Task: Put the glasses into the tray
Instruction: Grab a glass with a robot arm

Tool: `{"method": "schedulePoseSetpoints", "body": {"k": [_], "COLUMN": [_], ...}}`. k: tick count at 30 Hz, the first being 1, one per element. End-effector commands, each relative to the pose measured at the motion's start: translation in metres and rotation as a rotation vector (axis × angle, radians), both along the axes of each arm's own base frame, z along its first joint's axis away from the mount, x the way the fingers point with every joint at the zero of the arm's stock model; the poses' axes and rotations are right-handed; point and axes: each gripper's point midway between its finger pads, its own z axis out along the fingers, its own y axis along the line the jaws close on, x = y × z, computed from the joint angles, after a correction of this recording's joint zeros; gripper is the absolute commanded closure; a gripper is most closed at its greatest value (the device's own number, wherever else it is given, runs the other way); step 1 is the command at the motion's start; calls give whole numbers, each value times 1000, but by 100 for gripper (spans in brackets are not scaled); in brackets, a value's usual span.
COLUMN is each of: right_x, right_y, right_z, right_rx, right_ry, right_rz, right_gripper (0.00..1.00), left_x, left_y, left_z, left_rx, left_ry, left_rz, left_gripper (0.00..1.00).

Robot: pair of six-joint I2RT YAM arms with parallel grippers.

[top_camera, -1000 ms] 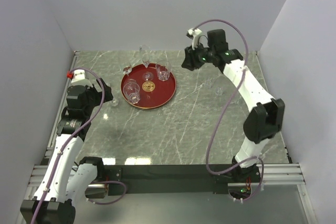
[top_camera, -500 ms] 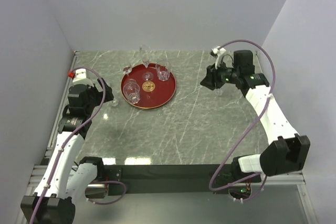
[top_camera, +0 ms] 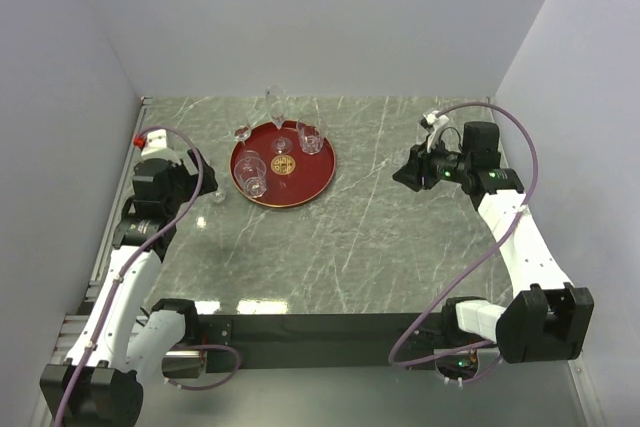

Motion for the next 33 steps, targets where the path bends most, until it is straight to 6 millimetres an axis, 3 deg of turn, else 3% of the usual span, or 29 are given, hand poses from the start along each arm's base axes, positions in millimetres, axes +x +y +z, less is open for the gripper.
{"method": "schedulePoseSetpoints", "body": {"k": [1, 13, 25, 30, 31, 33], "right_x": [0, -1, -3, -4, -3, -3], "right_y": [2, -1, 0, 0, 0, 0], "right_z": [14, 11, 11, 11, 11, 11], "right_rx": [35, 19, 20, 21, 20, 18], "right_ry": [-70, -86, -87, -86, -86, -86], "right_rz": [22, 15, 24, 25, 28, 27], "right_gripper": [53, 53, 53, 53, 53, 53], "left_x": [6, 16, 32, 40, 42, 47], "left_y": [0, -5, -6, -9, 0, -1], "left_z": [6, -10, -49, -75, -77, -84], "left_rx": [-9, -90, -295, -376, -390, -421], "left_ry": [-31, 37, 191, 273, 273, 282], "left_rz": [3, 8, 135, 200, 233, 253], "left_gripper": [2, 2, 7, 15, 17, 27]}}
